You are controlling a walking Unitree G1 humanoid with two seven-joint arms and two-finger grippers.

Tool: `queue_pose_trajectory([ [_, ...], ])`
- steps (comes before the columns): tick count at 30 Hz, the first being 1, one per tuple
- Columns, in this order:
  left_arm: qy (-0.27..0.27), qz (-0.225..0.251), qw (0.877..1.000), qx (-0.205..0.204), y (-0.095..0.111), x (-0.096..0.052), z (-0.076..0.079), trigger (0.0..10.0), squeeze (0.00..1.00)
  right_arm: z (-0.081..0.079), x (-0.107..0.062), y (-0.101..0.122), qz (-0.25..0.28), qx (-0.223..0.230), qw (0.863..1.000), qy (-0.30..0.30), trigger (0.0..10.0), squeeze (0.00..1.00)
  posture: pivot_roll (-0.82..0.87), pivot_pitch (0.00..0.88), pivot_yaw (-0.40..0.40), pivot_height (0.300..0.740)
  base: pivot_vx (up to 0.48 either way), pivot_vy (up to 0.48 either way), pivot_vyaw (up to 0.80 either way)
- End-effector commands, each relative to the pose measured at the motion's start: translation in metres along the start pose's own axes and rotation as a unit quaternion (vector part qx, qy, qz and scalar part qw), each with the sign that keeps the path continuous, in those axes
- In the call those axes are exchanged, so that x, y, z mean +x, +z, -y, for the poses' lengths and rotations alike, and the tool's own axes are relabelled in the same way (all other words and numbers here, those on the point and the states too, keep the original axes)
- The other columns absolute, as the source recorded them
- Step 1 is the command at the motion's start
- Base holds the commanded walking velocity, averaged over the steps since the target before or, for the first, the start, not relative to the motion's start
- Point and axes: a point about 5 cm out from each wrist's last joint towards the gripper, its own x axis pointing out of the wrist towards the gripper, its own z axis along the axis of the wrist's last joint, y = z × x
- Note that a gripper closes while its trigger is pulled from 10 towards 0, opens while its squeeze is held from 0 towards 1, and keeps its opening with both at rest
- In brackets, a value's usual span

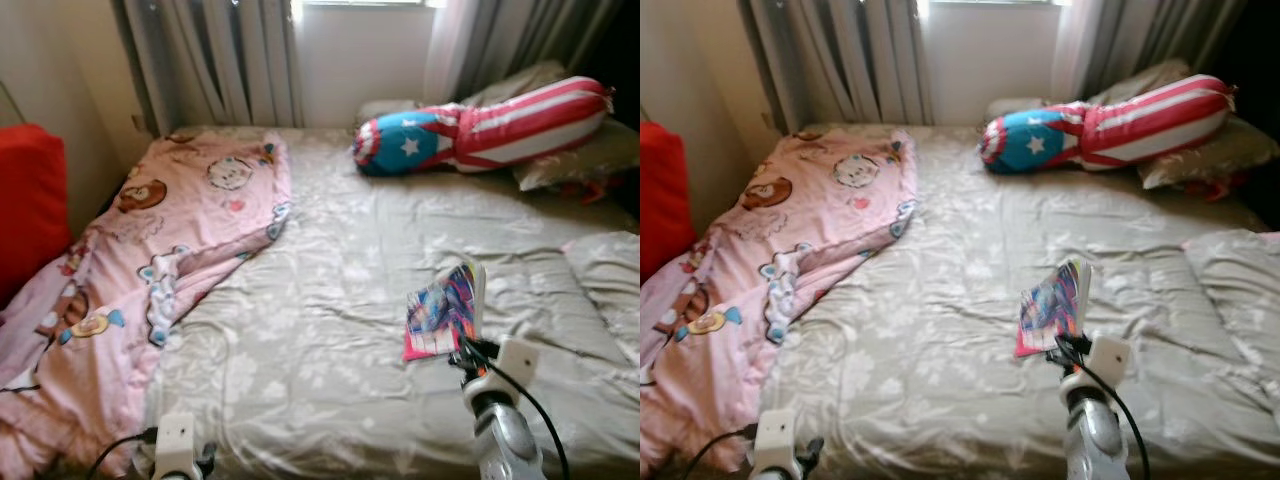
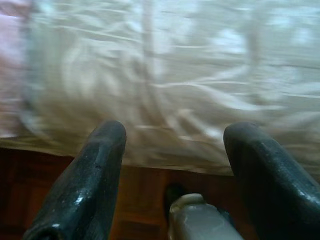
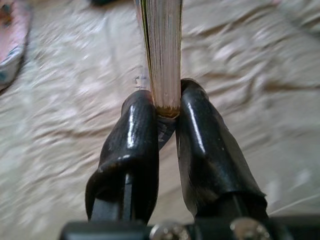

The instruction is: Clean up the room

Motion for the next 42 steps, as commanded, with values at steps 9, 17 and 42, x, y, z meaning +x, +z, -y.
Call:
queue_pose_trajectory([
  [9,0.009,-0.007,1.000,0.018,-0.0016,-0.0005,-0.0111,10.0,0.00,-0.0114,0.0035,0.0092,0.027,-0.006,0.999,0.016,10.0,0.00,-0.05,0.000,-0.030,0.719,0.000,-0.283,0.45],
  [17,0.007,-0.009,1.000,0.021,-0.0023,-0.0007,-0.0116,10.0,0.00,-0.0109,0.0026,0.0063,0.024,-0.006,1.000,0.013,10.0,0.00,-0.05,0.000,-0.026,0.719,0.000,-0.281,0.00],
  [42,0.009,-0.008,1.000,0.019,-0.0025,-0.0009,-0.0121,10.0,0.00,-0.0122,0.0023,0.0024,0.012,-0.001,1.000,0.014,10.0,0.00,-0.05,0.000,-0.029,0.719,0.000,-0.234,0.00],
])
